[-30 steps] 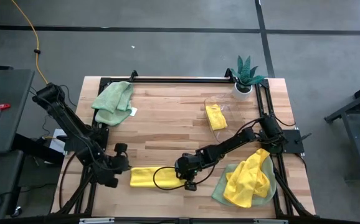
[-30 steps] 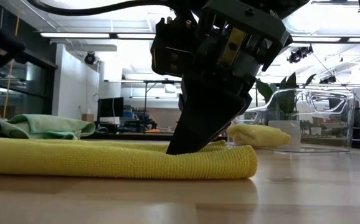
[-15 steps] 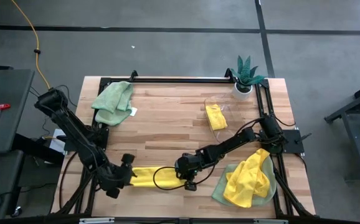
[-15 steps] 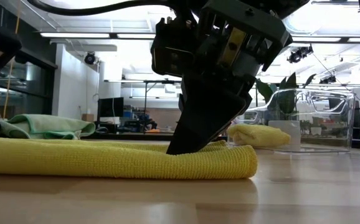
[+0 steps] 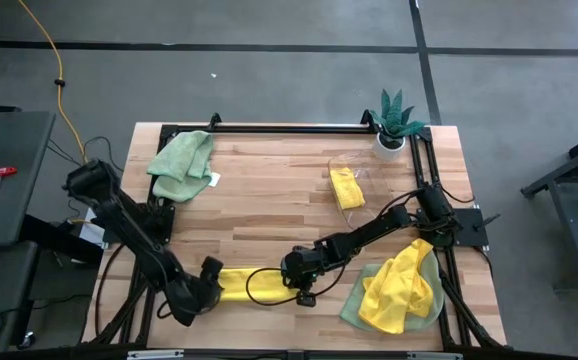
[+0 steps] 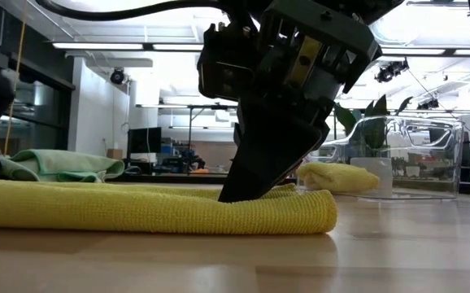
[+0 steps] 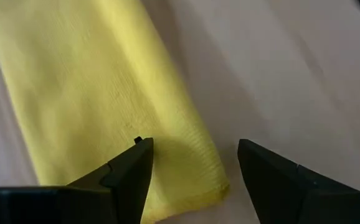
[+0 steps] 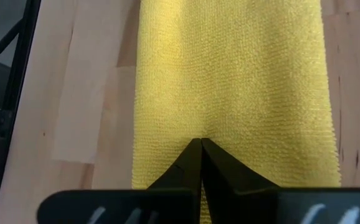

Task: Fold microfiber towels
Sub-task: Fold the top yellow microfiber towel

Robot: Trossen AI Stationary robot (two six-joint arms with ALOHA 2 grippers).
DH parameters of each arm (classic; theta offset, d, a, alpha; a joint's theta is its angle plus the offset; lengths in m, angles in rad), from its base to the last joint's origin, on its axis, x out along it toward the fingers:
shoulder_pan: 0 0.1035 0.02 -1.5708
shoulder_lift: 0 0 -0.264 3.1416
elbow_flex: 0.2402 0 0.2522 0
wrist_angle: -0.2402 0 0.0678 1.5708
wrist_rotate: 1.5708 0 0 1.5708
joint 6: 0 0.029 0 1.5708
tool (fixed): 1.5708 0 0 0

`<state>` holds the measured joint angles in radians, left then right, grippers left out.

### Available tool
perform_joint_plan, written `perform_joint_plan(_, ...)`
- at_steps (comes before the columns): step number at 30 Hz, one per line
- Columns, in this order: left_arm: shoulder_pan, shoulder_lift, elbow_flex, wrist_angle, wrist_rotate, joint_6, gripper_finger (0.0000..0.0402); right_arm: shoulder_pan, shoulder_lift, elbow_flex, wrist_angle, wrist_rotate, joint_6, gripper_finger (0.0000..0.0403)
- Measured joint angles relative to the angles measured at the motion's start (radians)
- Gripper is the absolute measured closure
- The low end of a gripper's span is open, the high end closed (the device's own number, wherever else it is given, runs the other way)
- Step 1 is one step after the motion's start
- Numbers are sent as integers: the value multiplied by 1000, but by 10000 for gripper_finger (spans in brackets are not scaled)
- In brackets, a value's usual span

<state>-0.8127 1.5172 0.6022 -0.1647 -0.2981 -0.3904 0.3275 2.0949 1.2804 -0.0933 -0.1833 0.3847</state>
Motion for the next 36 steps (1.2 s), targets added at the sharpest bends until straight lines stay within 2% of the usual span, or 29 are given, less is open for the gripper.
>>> perform_joint_plan(5, -21, 59, 3, 4, 5, -65, 186, 0, 0, 0, 0, 0, 3, 403)
perform_joint_plan(12, -32, 65, 6, -26, -2, -85, 215, 0, 0, 0, -1, 0, 2, 403)
perform_joint_plan(16, -28, 73, 7, -32, -23, -84, 263, 0, 0, 0, -1, 0, 1, 403)
perform_joint_plan(23, -21, 76, 4, -44, -71, -90, 387, 0, 0, 0, -2, -1, 5, 403)
perform_joint_plan(26, -19, 71, 3, -46, -62, -141, 389, 0, 0, 0, -2, -14, 11, 403)
perform_joint_plan(32, -14, -1, -7, -74, 18, -269, 397, -14, -25, -3, -15, -173, 85, 403)
perform_joint_plan(36, -11, -57, -6, -77, 52, -335, 399, -20, -84, -2, -21, -170, 54, 403)
